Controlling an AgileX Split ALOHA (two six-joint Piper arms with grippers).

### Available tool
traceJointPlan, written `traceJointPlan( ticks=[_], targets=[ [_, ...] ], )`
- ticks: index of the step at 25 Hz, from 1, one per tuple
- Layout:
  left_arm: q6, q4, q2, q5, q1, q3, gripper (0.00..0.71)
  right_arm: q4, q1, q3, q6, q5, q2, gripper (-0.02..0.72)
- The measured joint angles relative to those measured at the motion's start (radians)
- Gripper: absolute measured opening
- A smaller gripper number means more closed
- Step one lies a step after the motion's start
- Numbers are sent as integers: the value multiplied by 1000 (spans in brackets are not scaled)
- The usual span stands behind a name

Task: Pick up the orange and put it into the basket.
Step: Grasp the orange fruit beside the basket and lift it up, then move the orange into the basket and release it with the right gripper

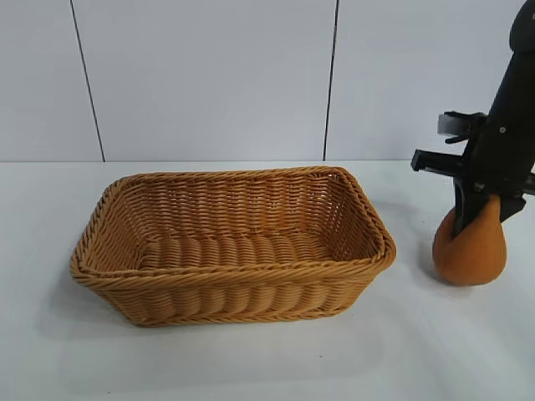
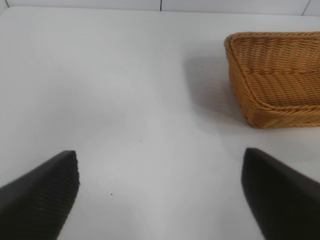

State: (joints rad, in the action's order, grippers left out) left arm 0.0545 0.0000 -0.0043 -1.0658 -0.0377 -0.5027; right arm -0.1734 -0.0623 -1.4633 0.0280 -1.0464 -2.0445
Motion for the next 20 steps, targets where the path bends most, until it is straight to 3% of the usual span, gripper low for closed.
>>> traceJointPlan(
  ticks=[10,20],
  targets=[
    [0,0,0,0,0,0,630,-2,-24,-155,-3,-89,126,73],
    [0,0,0,0,0,0,630,-8,-309,-172,43,-10,126,73]
  ],
)
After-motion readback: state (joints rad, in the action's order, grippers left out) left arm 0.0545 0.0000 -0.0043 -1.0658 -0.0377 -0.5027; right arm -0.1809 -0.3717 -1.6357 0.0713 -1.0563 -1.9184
